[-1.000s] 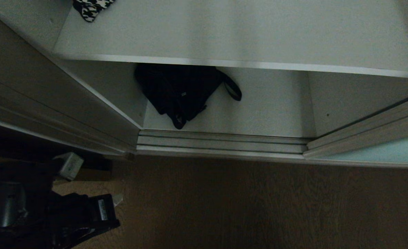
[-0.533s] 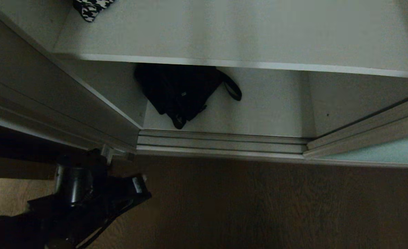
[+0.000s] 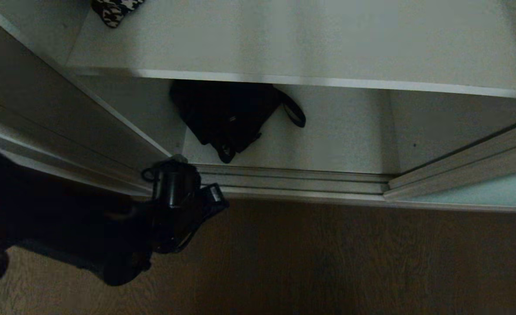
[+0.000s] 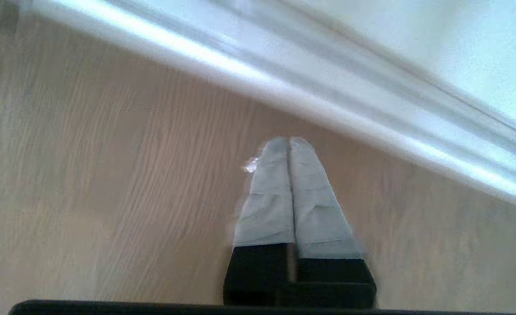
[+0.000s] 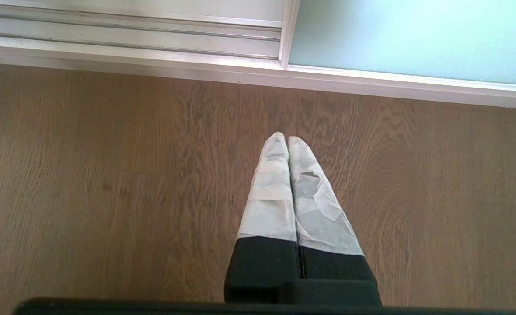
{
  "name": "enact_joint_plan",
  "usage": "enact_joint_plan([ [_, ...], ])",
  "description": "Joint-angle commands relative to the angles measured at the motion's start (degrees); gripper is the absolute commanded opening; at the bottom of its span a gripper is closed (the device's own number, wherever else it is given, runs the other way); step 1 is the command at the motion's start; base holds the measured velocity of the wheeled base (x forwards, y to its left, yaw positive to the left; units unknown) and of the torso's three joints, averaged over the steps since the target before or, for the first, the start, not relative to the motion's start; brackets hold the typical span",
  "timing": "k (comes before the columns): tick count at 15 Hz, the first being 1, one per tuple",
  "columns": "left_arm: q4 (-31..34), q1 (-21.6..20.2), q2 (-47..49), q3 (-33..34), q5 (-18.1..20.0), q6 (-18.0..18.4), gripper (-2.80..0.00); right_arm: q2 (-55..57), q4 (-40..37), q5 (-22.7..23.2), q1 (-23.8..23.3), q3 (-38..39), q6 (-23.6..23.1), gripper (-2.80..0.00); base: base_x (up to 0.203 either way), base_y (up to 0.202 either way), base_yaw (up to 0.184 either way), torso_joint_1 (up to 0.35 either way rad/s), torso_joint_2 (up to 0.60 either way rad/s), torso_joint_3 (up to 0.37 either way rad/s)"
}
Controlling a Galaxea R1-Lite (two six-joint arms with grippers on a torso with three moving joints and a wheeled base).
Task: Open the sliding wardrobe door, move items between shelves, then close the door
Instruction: Place the bag on the higher shelf
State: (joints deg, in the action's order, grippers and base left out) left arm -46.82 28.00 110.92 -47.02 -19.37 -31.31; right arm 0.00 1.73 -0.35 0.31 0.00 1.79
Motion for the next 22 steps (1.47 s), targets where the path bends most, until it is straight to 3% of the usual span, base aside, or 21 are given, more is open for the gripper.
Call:
enact_joint_plan([
  [1, -0.3, -0.1, 7.8, -6.6, -1.6, -0.1, 0.00, -0.2, 0.0, 0.0, 0.0, 0.0, 0.0, -2.80, 0.000, 0.000, 0.000, 0.000, 0.00, 0.000],
  [8, -3.1, -3.6, 13.6, -18.6, -2.2, 1.3, 0.00, -0.1, 0.0, 0.0, 0.0, 0.0, 0.1, -2.80, 0.000, 0.000, 0.000, 0.000, 0.00, 0.000],
  [11, -7.2, -5.4, 16.2, -22.0, -1.3, 2.6, 0.00, -0.1, 0.0, 0.0, 0.0, 0.0, 0.1, -2.80, 0.000, 0.000, 0.000, 0.000, 0.00, 0.000],
  [18, -10.0, -6.1, 22.1, -28.5, 7.3, 4.0, 0.00, -0.2, 0.0, 0.0, 0.0, 0.0, 0.0, -2.80, 0.000, 0.000, 0.000, 0.000, 0.00, 0.000],
  [22, -10.2, -6.6, 27.1, -37.8, 8.3, 9.5, 0.00, -0.2, 0.0, 0.0, 0.0, 0.0, 0.0, -2.80, 0.000, 0.000, 0.000, 0.000, 0.00, 0.000],
])
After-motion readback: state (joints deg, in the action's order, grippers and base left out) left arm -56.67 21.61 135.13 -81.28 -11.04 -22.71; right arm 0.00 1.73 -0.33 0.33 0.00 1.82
